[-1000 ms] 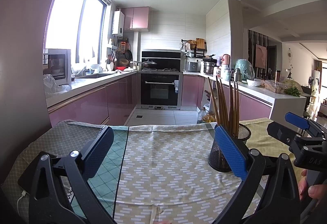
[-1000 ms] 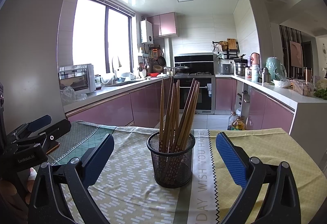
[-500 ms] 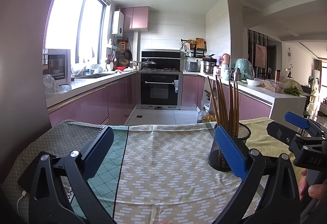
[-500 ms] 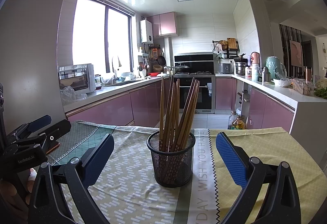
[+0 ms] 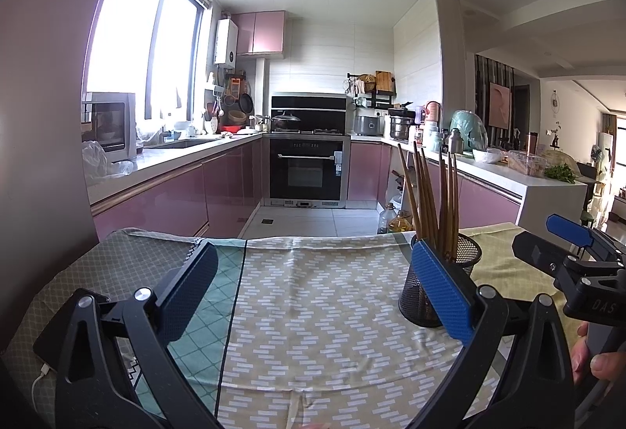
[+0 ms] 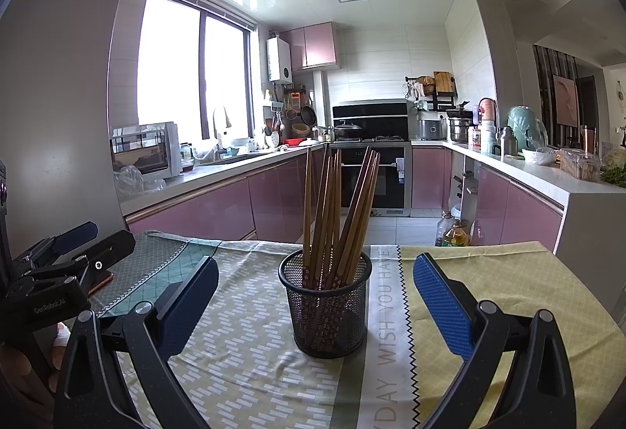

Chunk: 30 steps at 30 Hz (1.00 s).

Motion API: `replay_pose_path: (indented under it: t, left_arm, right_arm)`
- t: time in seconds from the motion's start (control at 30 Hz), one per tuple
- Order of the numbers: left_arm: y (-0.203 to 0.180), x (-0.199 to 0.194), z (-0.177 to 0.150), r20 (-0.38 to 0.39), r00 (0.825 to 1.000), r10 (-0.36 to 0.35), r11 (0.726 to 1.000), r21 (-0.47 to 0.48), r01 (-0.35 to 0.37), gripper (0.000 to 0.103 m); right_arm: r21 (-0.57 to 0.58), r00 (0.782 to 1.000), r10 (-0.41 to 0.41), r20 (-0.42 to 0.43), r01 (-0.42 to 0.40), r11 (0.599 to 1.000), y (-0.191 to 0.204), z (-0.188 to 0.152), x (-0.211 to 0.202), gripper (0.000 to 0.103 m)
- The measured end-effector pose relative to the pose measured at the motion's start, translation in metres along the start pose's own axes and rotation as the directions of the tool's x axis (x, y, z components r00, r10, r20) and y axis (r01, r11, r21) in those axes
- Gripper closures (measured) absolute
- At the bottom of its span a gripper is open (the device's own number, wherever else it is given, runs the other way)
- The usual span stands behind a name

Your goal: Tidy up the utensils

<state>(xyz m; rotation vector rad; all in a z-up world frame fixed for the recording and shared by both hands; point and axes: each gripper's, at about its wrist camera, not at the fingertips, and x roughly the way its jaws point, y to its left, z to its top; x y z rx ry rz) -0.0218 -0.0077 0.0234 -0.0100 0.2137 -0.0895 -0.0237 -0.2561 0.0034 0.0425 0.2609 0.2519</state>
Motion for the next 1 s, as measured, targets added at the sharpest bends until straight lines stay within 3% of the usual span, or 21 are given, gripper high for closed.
replay_pose_path:
  t: [0.63,0.8,0.93,1.0]
  left_arm:
    - [0.003,-0.001,0.001,0.012,1.000,-0.001,1.000,0.005,0.001,0.005]
    - [0.003,0.005,0.000,-0.022,1.000,-0.001,1.000,0.004,0.001,0.005]
    - [0.007,0.014,-0.004,-0.071,0.997,0.013,1.000,0.005,-0.013,0.005]
    - [0.011,0.022,-0.007,-0.113,0.993,0.021,1.000,0.010,-0.020,0.005]
  right_arm:
    - [0.003,1.000,0.001,-0.010,-0.001,1.000,0.000,-0.003,0.002,0.007]
    - [-0.006,1.000,-0.009,-0.026,0.009,1.000,-0.004,-0.005,0.004,0.007]
    - [-0.009,0.991,-0.084,-0.100,0.084,0.996,-0.031,-0.008,0.013,0.007]
    - [-0.005,0.971,-0.156,-0.181,0.158,0.987,-0.057,-0.012,0.024,0.007]
